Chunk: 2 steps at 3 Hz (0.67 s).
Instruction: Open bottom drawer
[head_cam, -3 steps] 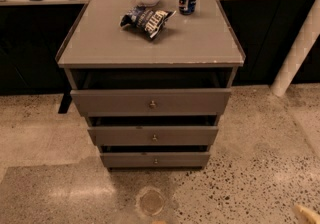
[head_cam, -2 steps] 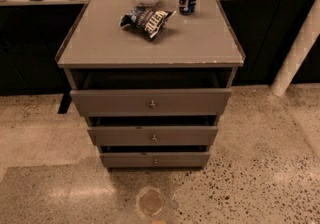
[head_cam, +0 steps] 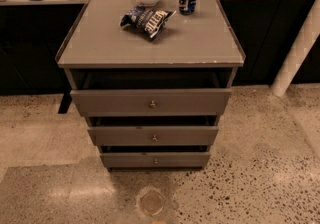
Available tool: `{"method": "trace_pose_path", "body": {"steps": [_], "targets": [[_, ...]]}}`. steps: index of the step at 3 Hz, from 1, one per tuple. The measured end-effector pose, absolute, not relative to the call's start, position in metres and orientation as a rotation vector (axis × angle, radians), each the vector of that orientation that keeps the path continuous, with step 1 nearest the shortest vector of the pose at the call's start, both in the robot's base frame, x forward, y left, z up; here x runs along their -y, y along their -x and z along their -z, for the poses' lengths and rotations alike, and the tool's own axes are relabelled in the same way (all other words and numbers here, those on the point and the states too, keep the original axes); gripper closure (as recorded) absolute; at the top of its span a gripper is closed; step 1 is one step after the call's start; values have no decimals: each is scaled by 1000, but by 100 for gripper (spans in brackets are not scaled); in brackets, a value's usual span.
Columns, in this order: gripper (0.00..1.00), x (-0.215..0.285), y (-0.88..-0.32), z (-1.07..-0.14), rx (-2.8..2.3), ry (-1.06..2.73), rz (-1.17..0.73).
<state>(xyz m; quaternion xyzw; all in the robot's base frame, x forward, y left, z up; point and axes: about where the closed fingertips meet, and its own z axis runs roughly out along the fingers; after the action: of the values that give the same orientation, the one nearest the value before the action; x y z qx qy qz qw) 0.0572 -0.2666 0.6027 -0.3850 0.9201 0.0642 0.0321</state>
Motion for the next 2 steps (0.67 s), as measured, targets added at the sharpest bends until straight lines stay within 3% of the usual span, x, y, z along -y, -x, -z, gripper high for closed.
{"method": "trace_pose_path", "body": {"steps": [2], "targets": [[0, 245, -48, -517, -2833, 1125, -624]]}}
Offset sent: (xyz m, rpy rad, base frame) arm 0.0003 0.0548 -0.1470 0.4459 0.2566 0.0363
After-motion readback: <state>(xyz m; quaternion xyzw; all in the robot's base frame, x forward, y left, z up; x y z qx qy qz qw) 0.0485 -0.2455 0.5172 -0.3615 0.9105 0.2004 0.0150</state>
